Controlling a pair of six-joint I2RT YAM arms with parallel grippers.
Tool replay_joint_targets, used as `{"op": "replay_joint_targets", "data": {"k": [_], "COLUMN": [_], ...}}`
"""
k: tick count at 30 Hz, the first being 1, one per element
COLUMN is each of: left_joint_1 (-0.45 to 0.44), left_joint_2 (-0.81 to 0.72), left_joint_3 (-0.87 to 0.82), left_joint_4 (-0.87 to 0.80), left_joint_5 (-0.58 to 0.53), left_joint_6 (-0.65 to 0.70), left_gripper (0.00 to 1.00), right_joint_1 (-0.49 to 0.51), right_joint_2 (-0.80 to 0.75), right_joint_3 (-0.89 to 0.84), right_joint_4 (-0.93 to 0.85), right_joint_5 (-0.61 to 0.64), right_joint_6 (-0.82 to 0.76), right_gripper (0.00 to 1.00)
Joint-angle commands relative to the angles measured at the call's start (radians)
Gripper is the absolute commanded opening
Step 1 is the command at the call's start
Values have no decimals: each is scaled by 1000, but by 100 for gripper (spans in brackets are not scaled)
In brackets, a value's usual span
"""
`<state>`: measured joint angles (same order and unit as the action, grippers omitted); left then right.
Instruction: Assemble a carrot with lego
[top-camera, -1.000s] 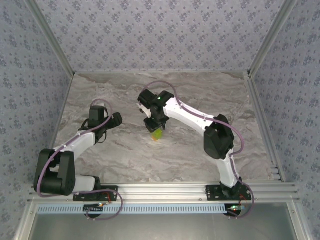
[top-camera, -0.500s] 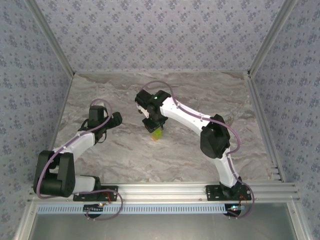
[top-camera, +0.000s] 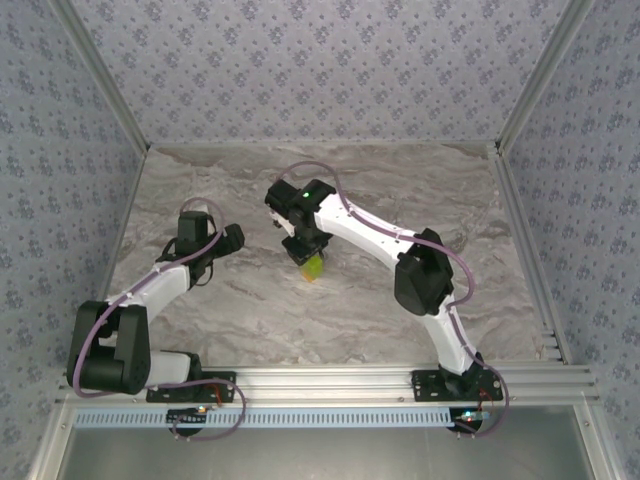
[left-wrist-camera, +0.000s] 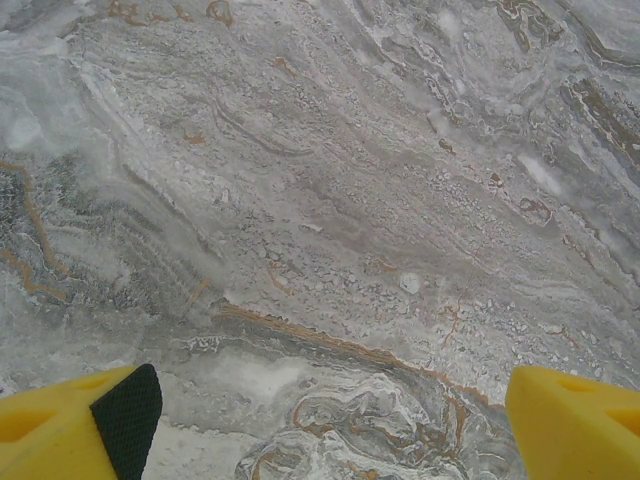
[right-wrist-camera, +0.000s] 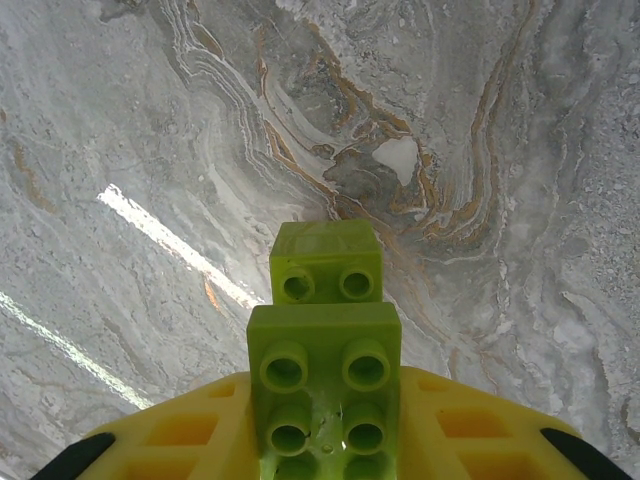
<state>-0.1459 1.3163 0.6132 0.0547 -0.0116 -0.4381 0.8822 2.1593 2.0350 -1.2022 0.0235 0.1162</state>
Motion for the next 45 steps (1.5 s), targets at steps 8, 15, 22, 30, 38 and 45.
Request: {"op": "replay_joint_targets", "data": {"k": [8, 15, 22, 30, 38, 45], "left_joint_1": [3, 3, 3, 3, 3, 3], "left_joint_2": [-20, -23, -22, -22, -28, -28], "left_joint_3": [13, 12, 12, 11, 10, 10], "left_joint_4": [14, 14, 14, 14, 13, 13], "left_joint_5": [5, 5, 6, 7, 6, 7], "left_joint_6": [-5, -5, -5, -5, -5, -6], "left_gripper": [91, 91, 91, 91, 91, 91], "right_joint_1": [2, 8, 12, 10, 0, -12], "right_joint_2": [57, 62, 56, 30, -22, -67], "right_joint_3": [43, 50, 51, 61, 57, 66], "right_joint_4": [-19, -25, -36, -47, -38, -19], "right_joint_5": [-15, -10, 10, 9, 28, 30], "right_joint_6": [-10, -39, -73, -78, -64, -56], "right_gripper": [36, 36, 36, 35, 35, 34]}}
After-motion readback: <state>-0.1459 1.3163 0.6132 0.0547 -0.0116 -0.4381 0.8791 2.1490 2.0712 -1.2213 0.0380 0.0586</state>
